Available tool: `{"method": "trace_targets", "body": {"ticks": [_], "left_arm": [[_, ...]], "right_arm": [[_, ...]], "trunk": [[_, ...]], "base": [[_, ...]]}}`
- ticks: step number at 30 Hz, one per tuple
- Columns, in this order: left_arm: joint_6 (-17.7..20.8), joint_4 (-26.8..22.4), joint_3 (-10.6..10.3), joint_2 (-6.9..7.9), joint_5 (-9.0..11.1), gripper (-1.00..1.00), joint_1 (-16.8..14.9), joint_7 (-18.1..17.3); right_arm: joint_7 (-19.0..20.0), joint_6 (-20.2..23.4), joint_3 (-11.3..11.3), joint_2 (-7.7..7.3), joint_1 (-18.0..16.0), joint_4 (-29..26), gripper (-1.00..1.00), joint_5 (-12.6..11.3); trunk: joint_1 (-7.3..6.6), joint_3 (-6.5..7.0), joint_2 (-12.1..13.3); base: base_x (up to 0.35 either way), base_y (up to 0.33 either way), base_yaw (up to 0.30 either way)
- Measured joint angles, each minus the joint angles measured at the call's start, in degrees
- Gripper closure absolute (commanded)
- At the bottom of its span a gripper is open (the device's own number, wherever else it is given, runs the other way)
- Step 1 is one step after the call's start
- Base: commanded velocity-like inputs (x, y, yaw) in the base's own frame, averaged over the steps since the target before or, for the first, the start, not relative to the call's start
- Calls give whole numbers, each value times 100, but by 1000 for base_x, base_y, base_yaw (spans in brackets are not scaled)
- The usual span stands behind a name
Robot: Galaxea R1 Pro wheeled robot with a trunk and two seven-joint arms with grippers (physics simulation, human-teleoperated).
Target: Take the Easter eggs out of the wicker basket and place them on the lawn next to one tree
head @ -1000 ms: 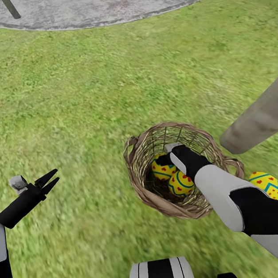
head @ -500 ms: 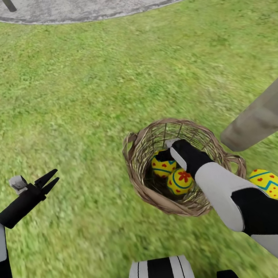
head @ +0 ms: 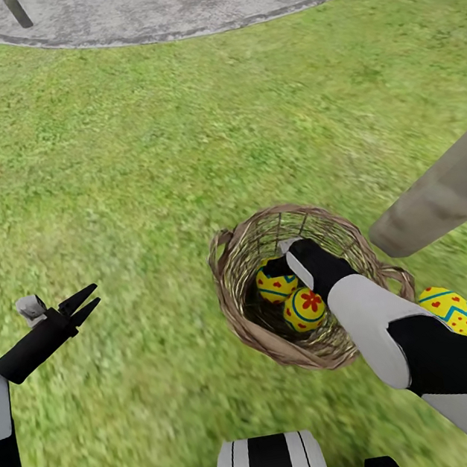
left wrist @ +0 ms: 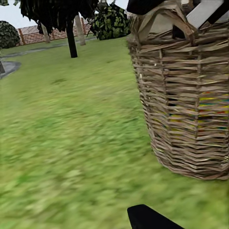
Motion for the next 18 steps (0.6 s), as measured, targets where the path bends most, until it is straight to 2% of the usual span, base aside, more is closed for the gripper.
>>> {"method": "trace_targets", "body": {"ticks": [5, 18], "left_arm": [[2, -2, -1, -2, 0, -100, 0, -6], [9, -18, 8, 7, 8, -100, 0, -16]], "right_arm": [[-6, 2, 4, 10, 0, 204, 100, 35], [-7, 3, 5, 15, 0, 202, 100, 52]], "trunk": [[-8, 67, 4], [-7, 67, 4]], "base": [[0, 0, 0], [0, 0, 0]]}}
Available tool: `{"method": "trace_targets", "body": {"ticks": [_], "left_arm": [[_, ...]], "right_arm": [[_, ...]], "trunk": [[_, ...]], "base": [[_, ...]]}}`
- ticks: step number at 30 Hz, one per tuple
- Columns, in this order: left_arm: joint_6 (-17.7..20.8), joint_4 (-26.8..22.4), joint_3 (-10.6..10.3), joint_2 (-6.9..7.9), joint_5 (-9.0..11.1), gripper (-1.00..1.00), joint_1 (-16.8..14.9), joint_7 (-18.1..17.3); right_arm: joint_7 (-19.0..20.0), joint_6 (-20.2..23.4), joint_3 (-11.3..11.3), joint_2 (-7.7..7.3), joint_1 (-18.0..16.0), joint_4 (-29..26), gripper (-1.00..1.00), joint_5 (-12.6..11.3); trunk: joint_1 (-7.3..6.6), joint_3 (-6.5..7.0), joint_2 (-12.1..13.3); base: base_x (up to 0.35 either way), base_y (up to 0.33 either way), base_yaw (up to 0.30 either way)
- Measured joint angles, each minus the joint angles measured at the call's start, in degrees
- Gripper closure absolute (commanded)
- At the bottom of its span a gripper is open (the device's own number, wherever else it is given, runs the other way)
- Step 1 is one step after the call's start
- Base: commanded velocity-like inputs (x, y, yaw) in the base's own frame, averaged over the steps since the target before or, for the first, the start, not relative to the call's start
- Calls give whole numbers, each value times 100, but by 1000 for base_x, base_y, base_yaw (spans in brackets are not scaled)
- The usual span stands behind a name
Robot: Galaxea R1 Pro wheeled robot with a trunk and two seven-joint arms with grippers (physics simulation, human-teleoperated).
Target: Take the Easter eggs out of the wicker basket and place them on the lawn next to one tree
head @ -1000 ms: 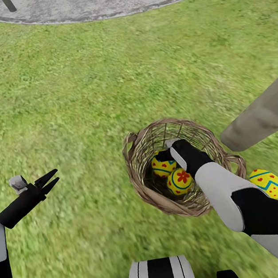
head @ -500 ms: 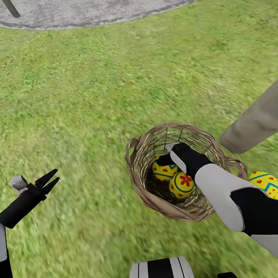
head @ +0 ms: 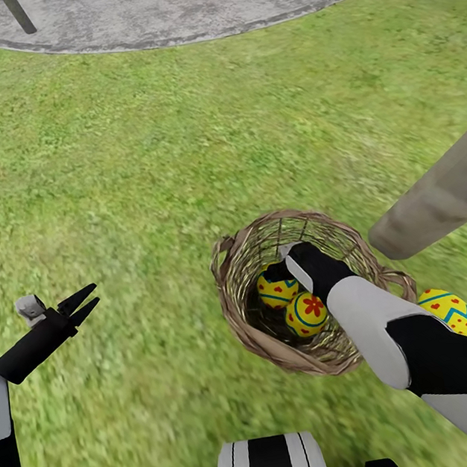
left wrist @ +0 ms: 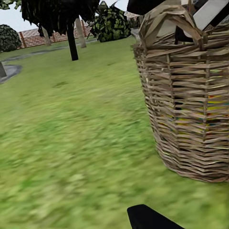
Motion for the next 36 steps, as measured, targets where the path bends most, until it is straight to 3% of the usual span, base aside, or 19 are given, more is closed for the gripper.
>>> {"method": "trace_targets", "body": {"ticks": [10, 13, 15, 24, 36], "left_arm": [[4, 0, 1, 0, 10, -100, 0, 0], [6, 0, 1, 1, 11, -100, 1, 1], [7, 0, 1, 1, 11, -100, 1, 1], [7, 1, 0, 0, 10, -100, 0, 0], [24, 1, 2, 9, 15, -100, 0, -1]], "right_arm": [[2, 5, -3, 0, 0, 0, 100, -9], [-11, 24, 17, -31, -1, 25, 100, -530], [-18, 27, 16, -43, -1, 26, 100, -639], [-13, 16, 8, -48, 0, 29, 100, -797], [-22, 16, 1, -49, 1, 177, 100, -801]], "trunk": [[0, 0, 0], [0, 0, 0], [0, 0, 0], [2, 0, 0], [-5, 44, 3]], "base": [[0, 0, 0], [0, 0, 0], [0, 0, 0], [-134, 0, 0], [-4, 0, 0]]}}
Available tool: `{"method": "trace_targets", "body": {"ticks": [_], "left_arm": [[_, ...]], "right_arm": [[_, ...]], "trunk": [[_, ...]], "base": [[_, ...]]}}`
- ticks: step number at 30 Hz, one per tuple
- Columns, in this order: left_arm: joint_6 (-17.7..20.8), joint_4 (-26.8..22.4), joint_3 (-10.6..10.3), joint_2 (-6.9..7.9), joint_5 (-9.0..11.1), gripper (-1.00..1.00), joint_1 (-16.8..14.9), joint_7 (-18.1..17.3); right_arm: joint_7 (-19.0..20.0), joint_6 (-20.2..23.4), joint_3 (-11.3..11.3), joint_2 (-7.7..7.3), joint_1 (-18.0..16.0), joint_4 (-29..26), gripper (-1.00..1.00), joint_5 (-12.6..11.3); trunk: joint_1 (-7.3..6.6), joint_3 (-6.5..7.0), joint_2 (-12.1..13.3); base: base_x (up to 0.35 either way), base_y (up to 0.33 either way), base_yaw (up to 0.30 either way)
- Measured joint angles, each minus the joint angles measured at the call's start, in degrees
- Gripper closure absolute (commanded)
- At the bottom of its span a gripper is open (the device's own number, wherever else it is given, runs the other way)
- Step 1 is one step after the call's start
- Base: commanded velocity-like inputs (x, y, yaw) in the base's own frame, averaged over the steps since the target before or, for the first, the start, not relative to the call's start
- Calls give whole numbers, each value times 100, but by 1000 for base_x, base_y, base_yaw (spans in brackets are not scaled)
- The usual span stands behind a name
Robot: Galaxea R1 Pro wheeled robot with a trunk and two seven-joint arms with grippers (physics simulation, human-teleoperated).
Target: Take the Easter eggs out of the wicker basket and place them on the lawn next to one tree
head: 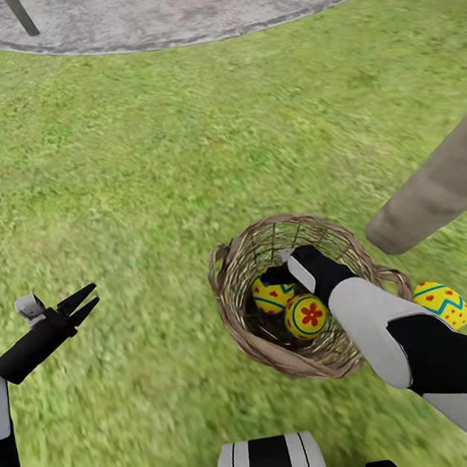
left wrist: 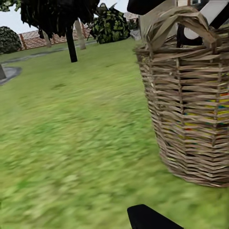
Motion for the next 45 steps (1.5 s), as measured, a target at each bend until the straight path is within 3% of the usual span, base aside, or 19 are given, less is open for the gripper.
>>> {"method": "trace_targets", "body": {"ticks": [15, 30, 37, 42, 45], "left_arm": [[-6, -1, -1, 0, 10, -100, 0, -8], [26, -1, -19, -2, -1, -100, 0, 1], [40, 4, -27, -8, -5, -100, 0, 3], [19, 40, -17, -4, 4, -100, 161, -7], [22, 43, -34, -1, -1, -100, 207, 5]], "right_arm": [[-3, -8, 3, -1, 2, 5, 100, 28], [-4, 2, 14, 43, 8, 23, 100, 42], [-3, 18, 17, 10, 18, 21, 100, 30], [16, -78, 27, 21, -35, 2, 100, 25], [16, -136, 26, 18, -33, -50, 100, 27]], "trunk": [[-17, 155, 10], [-56, 487, 30], [-71, 642, 39], [-74, 642, 40], [-82, 708, 43]], "base": [[0, 0, 0], [0, 0, 0], [-228, 0, 0], [0, 0, 0], [0, 0, 0]]}}
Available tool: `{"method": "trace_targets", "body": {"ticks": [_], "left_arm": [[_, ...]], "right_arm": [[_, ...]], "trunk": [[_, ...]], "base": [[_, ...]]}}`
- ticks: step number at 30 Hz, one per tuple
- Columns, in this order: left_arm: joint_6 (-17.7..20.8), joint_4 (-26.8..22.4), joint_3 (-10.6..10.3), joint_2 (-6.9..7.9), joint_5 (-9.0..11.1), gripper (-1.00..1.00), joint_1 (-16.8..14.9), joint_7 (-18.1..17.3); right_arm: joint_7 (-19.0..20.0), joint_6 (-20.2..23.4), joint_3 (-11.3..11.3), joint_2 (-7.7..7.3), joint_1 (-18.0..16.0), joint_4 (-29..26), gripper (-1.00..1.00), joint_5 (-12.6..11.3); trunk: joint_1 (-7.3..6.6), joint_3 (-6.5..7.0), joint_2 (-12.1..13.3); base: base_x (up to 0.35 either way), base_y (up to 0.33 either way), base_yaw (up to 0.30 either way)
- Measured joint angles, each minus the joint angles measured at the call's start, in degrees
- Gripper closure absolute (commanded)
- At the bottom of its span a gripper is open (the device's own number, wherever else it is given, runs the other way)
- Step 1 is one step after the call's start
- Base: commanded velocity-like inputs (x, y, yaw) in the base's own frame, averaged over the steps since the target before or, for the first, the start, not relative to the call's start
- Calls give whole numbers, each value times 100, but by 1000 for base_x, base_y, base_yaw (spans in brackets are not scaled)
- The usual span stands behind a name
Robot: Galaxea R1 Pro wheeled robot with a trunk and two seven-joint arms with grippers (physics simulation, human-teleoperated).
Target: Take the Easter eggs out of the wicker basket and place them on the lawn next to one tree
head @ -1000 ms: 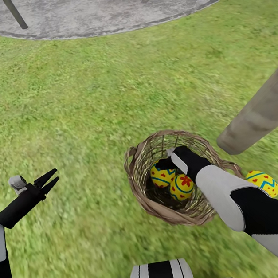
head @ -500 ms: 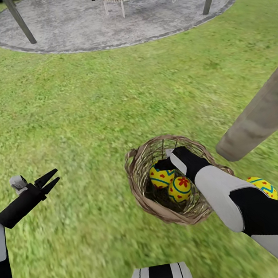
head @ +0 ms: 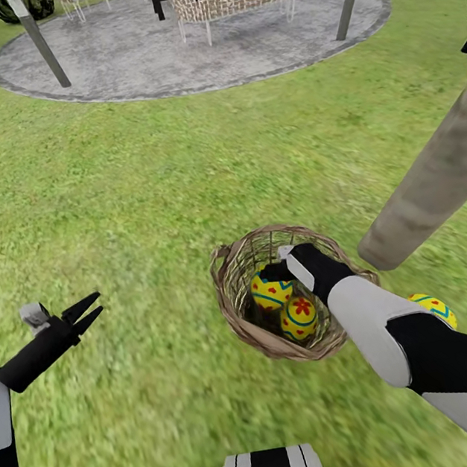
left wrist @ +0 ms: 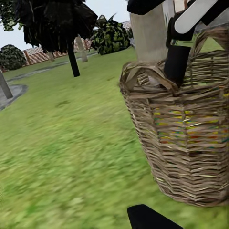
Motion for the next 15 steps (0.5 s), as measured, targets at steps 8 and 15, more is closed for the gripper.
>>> {"method": "trace_targets", "body": {"ticks": [8, 15], "left_arm": [[29, 7, -26, 18, -17, -100, 4, 8], [36, 9, -32, 33, -34, -100, 4, 10]], "right_arm": [[3, -1, -5, 0, 0, -7, 100, 0], [-5, 5, -8, -17, 0, -7, 100, 1]], "trunk": [[-21, 177, 11], [-36, 332, 20]], "base": [[-23, 0, 0], [-280, 0, 0]]}}
